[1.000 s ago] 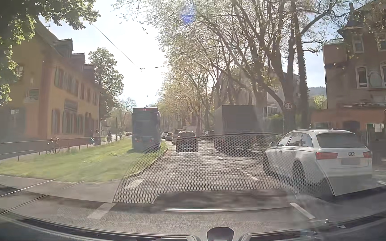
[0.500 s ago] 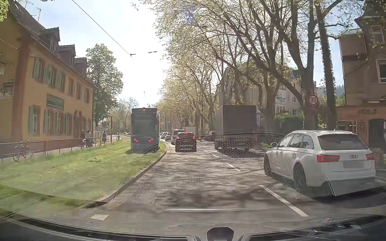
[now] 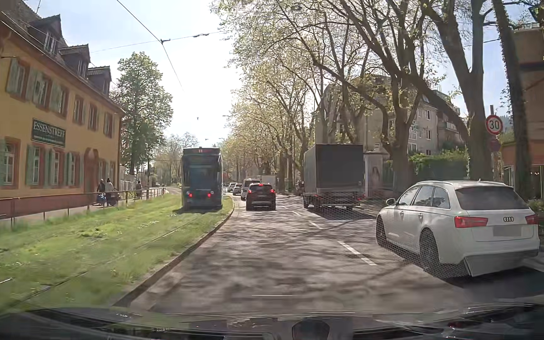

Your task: Follow the waypoints while adhering to traffic rules and regulations

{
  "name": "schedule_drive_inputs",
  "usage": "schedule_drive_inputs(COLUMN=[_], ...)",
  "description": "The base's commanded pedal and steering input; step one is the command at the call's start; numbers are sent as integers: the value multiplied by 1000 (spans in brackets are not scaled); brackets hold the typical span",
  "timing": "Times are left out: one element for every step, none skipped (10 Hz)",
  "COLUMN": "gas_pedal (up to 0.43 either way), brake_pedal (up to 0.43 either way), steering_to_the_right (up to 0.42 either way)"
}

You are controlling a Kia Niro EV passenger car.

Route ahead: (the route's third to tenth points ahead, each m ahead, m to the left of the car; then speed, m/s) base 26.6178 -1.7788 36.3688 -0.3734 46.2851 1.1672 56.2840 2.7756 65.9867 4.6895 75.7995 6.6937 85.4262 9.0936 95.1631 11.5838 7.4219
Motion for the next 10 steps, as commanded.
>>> schedule_drive_inputs(gas_pedal=[67, 47, 39, 39, 28, 20, 20, 20, 20, 20], brake_pedal=[0, 0, 0, 0, 0, 0, 0, 0, 0, 0], steering_to_the_right=[-14, -14, -14, -15, -14, -14, -14, -15, -15, -16])
